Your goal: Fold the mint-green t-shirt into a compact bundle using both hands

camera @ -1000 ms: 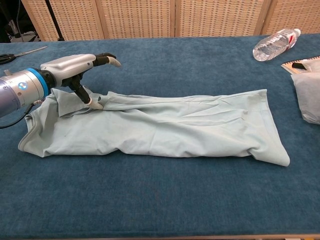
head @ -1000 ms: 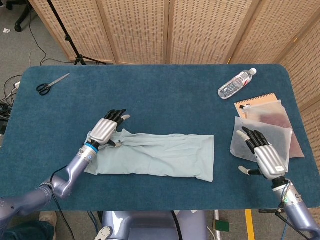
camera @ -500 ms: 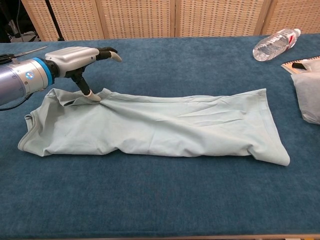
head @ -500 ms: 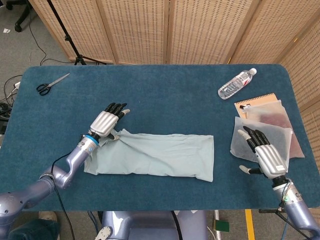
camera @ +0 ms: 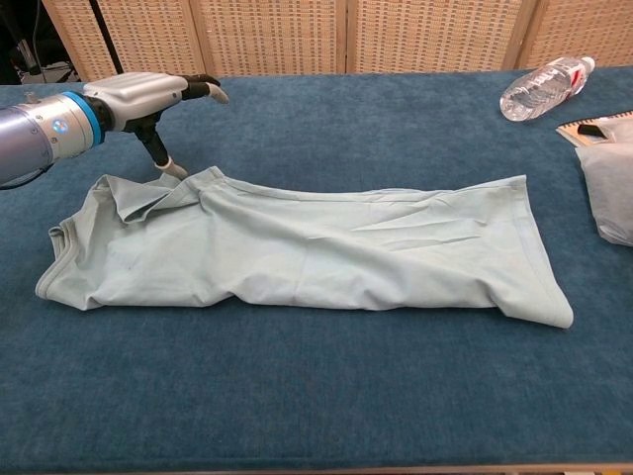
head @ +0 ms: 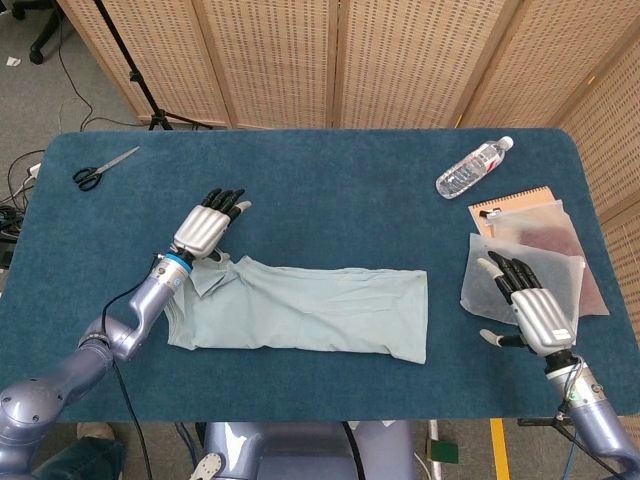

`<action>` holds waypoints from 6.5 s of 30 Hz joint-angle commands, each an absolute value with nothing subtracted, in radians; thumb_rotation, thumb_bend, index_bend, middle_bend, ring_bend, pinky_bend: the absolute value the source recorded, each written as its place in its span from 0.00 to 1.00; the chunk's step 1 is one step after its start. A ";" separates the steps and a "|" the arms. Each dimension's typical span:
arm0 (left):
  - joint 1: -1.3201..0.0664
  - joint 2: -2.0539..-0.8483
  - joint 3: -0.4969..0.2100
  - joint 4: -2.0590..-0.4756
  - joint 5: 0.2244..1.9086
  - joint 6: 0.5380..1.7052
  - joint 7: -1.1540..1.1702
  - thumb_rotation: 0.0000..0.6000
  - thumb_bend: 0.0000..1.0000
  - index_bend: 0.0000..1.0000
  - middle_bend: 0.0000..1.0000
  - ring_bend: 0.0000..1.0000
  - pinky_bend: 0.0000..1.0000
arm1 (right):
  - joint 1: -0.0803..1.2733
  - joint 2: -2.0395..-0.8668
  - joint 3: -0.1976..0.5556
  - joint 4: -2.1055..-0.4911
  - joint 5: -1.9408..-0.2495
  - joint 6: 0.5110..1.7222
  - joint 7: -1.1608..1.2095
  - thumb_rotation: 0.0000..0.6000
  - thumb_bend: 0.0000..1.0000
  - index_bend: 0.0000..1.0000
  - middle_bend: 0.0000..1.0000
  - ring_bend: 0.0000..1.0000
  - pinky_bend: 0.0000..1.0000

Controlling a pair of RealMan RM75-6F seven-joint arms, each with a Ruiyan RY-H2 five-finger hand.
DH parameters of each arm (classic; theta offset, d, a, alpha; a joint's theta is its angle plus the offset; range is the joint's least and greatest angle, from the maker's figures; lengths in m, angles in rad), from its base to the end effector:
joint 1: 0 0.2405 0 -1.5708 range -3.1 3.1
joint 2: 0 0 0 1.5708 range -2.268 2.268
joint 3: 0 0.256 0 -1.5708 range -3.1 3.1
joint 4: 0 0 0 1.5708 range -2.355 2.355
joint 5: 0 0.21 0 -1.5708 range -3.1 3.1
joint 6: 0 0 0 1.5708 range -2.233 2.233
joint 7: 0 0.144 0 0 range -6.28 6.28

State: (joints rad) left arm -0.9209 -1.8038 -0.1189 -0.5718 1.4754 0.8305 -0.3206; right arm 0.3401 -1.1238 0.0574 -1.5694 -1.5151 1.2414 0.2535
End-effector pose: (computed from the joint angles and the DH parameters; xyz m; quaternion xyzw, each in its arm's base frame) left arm -0.1873 0.4510 -0.0196 -0.7598 -0.3129 -0.3665 0.4364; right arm -0.2754 -0.2571 0.1307 0.6451 -0.4398 0.4347 0.4487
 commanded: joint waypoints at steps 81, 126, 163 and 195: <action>-0.833 -1.739 -0.042 -0.576 1.542 0.965 -0.385 1.00 0.04 0.00 0.00 0.00 0.00 | 0.339 -1.122 0.070 -1.561 -1.493 1.221 0.262 1.00 0.00 0.00 0.00 0.00 0.00; -0.659 -1.653 0.154 -0.404 1.722 1.246 -0.729 1.00 0.15 0.45 0.00 0.00 0.00 | 0.334 -1.120 0.065 -1.579 -1.510 1.236 0.250 1.00 0.00 0.00 0.00 0.00 0.00; -0.634 -1.776 0.221 -0.207 1.779 1.274 -0.672 1.00 0.17 0.54 0.00 0.00 0.00 | 0.332 -1.121 0.070 -1.579 -1.498 1.234 0.243 1.00 0.00 0.00 0.00 0.00 0.00; -0.646 -1.736 0.276 -0.211 1.826 1.275 -0.631 1.00 0.04 0.49 0.00 0.00 0.00 | 0.330 -1.120 0.073 -1.584 -1.492 1.233 0.239 1.00 0.00 0.00 0.00 0.00 0.00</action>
